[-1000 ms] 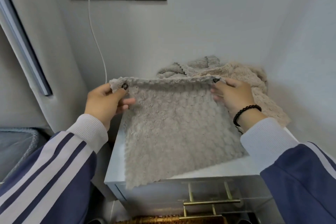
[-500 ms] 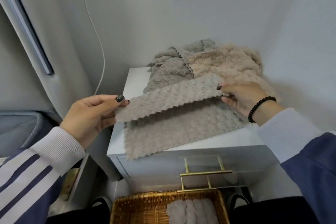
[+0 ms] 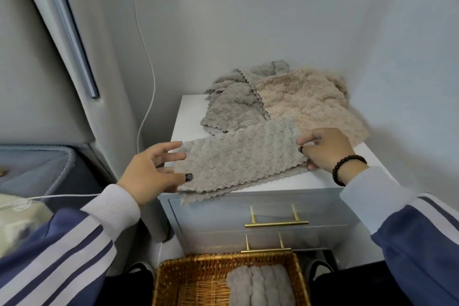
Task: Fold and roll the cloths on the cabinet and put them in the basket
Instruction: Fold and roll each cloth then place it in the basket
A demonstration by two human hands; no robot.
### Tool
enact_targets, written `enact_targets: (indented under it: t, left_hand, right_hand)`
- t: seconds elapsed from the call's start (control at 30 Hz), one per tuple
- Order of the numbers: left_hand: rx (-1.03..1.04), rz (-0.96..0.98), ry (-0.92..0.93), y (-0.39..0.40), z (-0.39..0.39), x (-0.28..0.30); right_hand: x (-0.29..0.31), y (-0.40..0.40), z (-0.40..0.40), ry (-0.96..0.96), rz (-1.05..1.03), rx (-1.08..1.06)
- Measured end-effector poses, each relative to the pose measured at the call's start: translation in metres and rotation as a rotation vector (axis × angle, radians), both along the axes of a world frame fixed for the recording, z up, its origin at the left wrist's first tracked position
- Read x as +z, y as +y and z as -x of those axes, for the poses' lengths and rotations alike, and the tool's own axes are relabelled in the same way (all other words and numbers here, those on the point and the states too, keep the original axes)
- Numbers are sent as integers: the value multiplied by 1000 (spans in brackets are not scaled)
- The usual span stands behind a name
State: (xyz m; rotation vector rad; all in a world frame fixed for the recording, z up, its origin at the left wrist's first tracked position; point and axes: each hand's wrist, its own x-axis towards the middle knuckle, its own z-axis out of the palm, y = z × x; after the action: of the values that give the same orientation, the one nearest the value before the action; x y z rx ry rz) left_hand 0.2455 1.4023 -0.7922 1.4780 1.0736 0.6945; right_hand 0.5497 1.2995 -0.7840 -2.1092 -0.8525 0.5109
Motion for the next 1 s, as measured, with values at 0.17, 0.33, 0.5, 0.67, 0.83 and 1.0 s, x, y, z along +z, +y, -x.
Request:
enact_targets:
  t: [0.17, 0.33, 0.5, 0.67, 0.83, 1.0]
  left_hand:
    - [-42, -106, 97, -3, -3, -7]
    - [-97, -231, 244, -1, -5, -6]
    - [-119, -305, 348, 5, -6, -6]
    - [-103, -434, 499, 5, -9, -1]
    - [144, -806, 485, 2, -20, 0]
    - [-110, -800, 532, -10, -54, -12]
  right_hand:
    - [-2, -5, -2, 13, -10, 4]
    - [2, -9, -4, -7, 37, 44]
    - [4, -12, -7, -14, 82, 98]
    - [8, -16, -14, -108, 114, 120]
    - [10, -14, -20, -421, 53, 1]
    - [6, 3, 12, -553, -108, 189]
